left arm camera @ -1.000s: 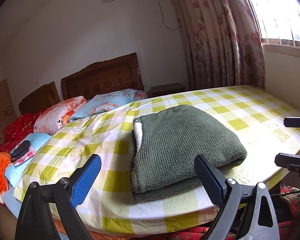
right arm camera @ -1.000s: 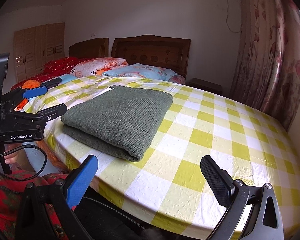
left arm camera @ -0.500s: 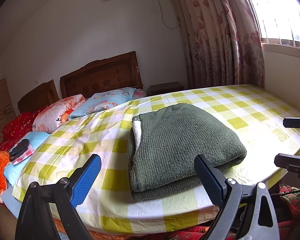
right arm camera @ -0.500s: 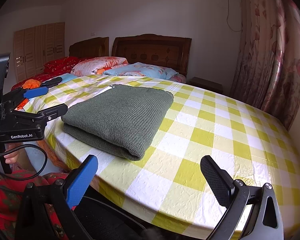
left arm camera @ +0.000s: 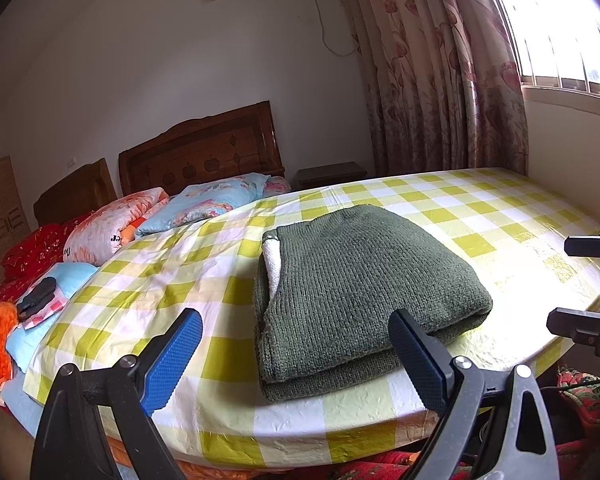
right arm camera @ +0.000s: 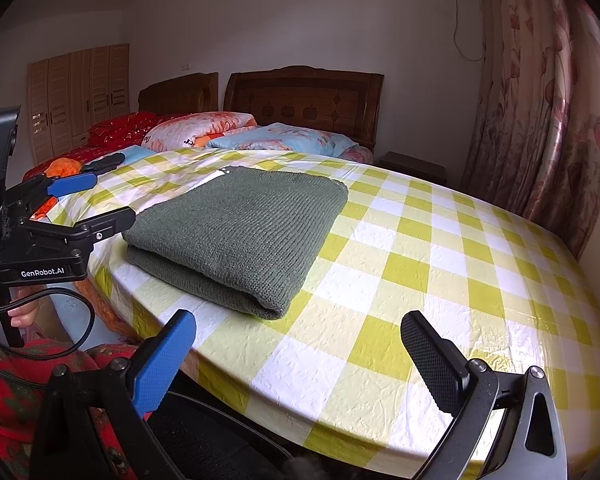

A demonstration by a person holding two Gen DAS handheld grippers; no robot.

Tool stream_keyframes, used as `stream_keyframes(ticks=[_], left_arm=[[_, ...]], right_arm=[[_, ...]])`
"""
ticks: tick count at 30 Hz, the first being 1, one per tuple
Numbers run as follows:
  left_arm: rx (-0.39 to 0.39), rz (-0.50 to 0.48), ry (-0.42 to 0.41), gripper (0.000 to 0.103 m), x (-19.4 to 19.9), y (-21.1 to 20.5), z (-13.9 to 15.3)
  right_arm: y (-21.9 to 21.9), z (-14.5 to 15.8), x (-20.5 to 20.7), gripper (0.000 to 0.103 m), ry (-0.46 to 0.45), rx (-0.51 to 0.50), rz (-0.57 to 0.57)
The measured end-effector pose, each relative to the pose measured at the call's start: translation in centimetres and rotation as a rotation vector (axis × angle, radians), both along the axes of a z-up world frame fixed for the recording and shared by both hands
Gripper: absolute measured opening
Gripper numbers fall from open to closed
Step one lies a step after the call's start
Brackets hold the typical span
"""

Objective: Fold small clothes

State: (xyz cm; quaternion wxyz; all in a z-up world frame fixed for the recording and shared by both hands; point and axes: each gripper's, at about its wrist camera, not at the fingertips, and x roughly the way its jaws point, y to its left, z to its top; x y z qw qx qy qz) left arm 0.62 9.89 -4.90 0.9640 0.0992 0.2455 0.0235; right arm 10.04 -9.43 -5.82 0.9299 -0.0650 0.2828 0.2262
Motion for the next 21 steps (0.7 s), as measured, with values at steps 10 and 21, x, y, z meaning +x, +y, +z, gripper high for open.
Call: stream_keyframes(ticks=[10,21], left_arm=[[-0.001,0.0,-0.001,0.096,-0.04,0.0,0.04],[-0.005,-0.015,0.004,0.096,0.34,0.09,-0.1]], right_arm=[[0.06,-0.06,-0.02,0.103,0.002,0.0,-0.001],[0.09,-0.34,0.04,0.103,0.011,0.0,0.0]])
